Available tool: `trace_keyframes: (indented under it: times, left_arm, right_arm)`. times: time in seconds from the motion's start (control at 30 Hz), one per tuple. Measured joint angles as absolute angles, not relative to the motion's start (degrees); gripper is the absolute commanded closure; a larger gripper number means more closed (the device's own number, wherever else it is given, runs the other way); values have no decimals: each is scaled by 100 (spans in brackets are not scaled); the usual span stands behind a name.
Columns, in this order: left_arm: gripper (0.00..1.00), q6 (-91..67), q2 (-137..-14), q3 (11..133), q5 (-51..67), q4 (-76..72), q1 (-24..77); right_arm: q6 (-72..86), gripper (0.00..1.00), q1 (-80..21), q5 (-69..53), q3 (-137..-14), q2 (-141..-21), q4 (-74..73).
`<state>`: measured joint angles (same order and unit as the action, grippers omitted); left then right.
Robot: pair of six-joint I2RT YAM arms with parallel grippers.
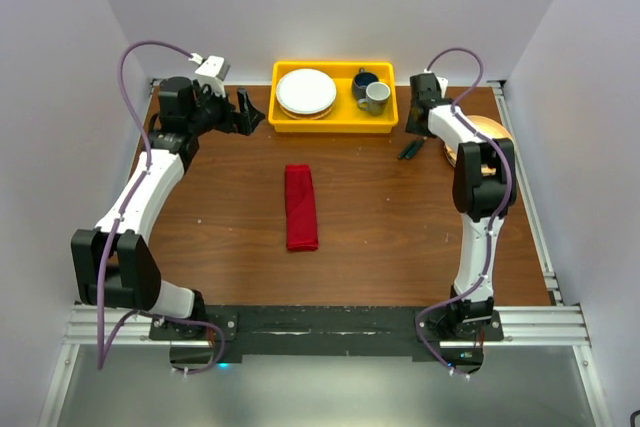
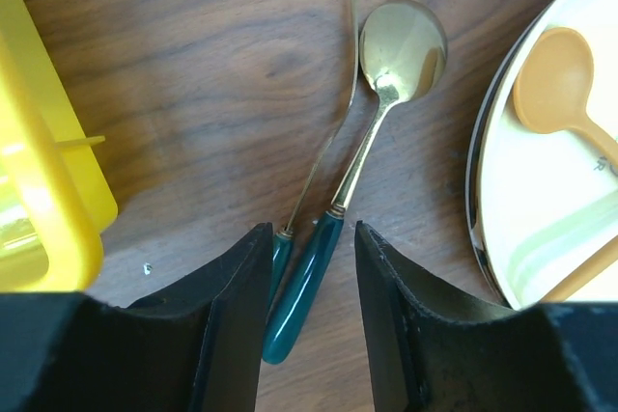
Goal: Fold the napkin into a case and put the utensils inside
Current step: Pick up the spoon from the corner of the board.
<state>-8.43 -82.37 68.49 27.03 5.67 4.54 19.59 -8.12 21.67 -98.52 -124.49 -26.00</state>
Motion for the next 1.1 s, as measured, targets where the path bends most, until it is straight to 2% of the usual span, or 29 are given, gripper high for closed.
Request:
trace_keyframes:
  times: [0.8,1.1]
  left_arm:
    - [0,-843,-8348,6849,2703,574,454]
    - [0,-845,-8348,6849,2705,685,454]
  right_arm:
    - [2053,64,-598,2303,-9701,-12726,-2438]
    - [2167,91,-585,2257,-9776,-12811,-2416]
